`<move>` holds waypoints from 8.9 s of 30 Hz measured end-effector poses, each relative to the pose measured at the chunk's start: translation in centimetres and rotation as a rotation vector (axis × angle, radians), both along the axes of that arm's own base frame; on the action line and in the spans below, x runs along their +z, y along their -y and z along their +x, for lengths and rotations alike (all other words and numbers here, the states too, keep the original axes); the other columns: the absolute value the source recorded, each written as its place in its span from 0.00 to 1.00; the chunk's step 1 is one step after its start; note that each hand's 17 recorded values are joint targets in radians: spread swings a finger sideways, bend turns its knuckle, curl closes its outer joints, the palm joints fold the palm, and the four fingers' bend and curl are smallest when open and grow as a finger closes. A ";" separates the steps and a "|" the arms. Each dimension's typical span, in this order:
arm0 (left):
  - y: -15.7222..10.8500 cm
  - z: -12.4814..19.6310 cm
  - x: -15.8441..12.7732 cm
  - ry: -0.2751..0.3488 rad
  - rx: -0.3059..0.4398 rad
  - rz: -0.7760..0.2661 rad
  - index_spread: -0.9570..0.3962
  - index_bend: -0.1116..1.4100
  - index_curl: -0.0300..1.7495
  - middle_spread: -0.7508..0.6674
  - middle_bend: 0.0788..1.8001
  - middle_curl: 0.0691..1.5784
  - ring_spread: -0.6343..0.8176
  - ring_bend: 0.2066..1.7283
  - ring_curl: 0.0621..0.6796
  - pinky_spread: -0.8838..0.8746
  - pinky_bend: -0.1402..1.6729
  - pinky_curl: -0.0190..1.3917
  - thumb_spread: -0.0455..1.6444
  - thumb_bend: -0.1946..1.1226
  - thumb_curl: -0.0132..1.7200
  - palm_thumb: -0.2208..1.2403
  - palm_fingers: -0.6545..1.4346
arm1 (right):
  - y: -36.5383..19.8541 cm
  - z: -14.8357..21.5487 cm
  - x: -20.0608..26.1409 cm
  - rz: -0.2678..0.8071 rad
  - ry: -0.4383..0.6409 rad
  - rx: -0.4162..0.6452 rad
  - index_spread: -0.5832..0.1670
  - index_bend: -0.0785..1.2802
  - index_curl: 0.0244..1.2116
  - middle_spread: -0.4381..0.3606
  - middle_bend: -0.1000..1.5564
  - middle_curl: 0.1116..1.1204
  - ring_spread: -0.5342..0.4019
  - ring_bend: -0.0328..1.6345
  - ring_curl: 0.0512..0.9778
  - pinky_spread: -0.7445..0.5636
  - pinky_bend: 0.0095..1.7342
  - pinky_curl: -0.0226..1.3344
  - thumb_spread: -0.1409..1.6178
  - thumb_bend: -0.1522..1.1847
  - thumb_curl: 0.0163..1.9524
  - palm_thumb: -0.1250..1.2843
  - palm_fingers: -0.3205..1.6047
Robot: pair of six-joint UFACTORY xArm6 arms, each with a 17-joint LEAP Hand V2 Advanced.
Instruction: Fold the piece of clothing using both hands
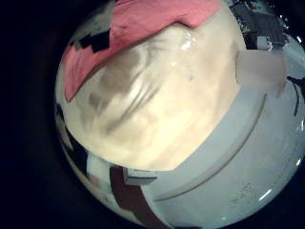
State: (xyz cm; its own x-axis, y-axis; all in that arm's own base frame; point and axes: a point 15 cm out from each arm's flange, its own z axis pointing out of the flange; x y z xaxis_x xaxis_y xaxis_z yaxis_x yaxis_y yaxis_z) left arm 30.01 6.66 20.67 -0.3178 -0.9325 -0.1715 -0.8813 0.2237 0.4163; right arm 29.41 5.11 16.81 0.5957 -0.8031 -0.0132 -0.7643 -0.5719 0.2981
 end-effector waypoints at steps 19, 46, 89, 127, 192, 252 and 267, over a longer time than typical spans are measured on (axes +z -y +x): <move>-0.1 0.1 0.0 -0.001 0.002 0.002 0.29 0.17 0.48 0.17 0.57 0.37 0.03 0.41 0.62 0.06 0.53 0.35 0.93 0.32 0.42 0.69 0.82 | -2.5 0.7 -4.3 -0.031 0.039 0.076 0.30 0.24 0.30 0.66 0.17 0.21 0.79 0.19 0.22 0.82 0.21 0.25 0.57 0.11 0.21 0.74 0.20; -0.2 -0.1 0.3 -0.024 -0.007 -0.003 0.29 0.17 0.48 0.18 0.57 0.37 0.03 0.41 0.62 0.06 0.53 0.35 0.93 0.33 0.42 0.69 0.82 | -3.3 2.0 -3.2 -0.021 0.240 0.104 0.24 0.66 0.62 0.23 0.64 0.60 0.22 0.65 0.62 0.22 0.55 0.46 0.55 0.10 0.24 0.84 0.79; 0.4 -6.0 7.5 -0.112 -0.104 -0.103 0.29 0.17 0.48 0.18 0.57 0.37 0.03 0.41 0.63 0.05 0.52 0.36 0.93 0.33 0.42 0.68 0.82 | -1.5 1.4 18.6 0.093 0.329 -0.035 0.40 0.80 0.77 0.34 0.77 0.77 0.27 0.76 0.85 0.32 0.63 0.73 0.68 0.11 0.40 0.96 0.70; -9.2 12.7 -2.2 -0.164 0.385 -0.330 0.31 0.18 0.49 0.19 0.59 0.38 0.06 0.46 0.69 0.09 0.51 0.38 0.95 0.33 0.45 0.64 0.77 | -17.7 37.6 7.7 0.272 0.666 0.014 0.39 0.79 0.78 0.34 0.77 0.78 0.27 0.74 0.90 0.31 0.60 0.82 0.73 0.09 0.41 0.80 0.69; 2.0 5.6 -4.0 -0.012 0.309 -0.429 0.77 0.17 0.15 0.81 0.05 0.10 0.82 0.13 0.31 0.79 0.27 0.24 0.85 0.14 0.19 0.46 0.28 | 1.0 27.1 2.4 0.103 0.091 -0.036 0.36 0.23 0.32 0.46 0.29 0.27 0.44 0.28 0.25 0.67 0.09 0.26 0.64 0.10 0.17 0.55 0.41; -1.7 4.6 -4.4 -0.064 0.225 -0.333 0.76 0.17 0.17 0.78 0.05 0.11 0.82 0.14 0.28 0.79 0.25 0.24 0.86 0.14 0.18 0.48 0.29 | -0.7 21.0 0.3 0.164 -0.010 0.001 0.31 0.48 0.41 0.31 0.50 0.37 0.32 0.52 0.32 0.45 0.22 0.23 0.67 0.11 0.20 0.69 0.66; -2.4 4.2 -4.5 -0.067 0.227 -0.332 0.77 0.18 0.17 0.77 0.06 0.12 0.82 0.14 0.26 0.78 0.25 0.24 0.87 0.14 0.19 0.48 0.29 | 4.5 15.2 2.2 0.168 -0.054 -0.065 0.35 0.74 0.66 0.36 0.79 0.59 0.32 0.79 0.59 0.27 0.65 0.47 0.77 0.18 0.24 0.88 0.78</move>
State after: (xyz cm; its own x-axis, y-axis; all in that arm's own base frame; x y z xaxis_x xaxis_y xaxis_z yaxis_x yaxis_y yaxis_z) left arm 34.26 9.01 16.18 -0.0975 -0.9815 0.1649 -0.8970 0.1584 0.4127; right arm 44.57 0.64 19.05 0.5377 -0.8235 -0.1809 -0.7865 -0.5672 0.2445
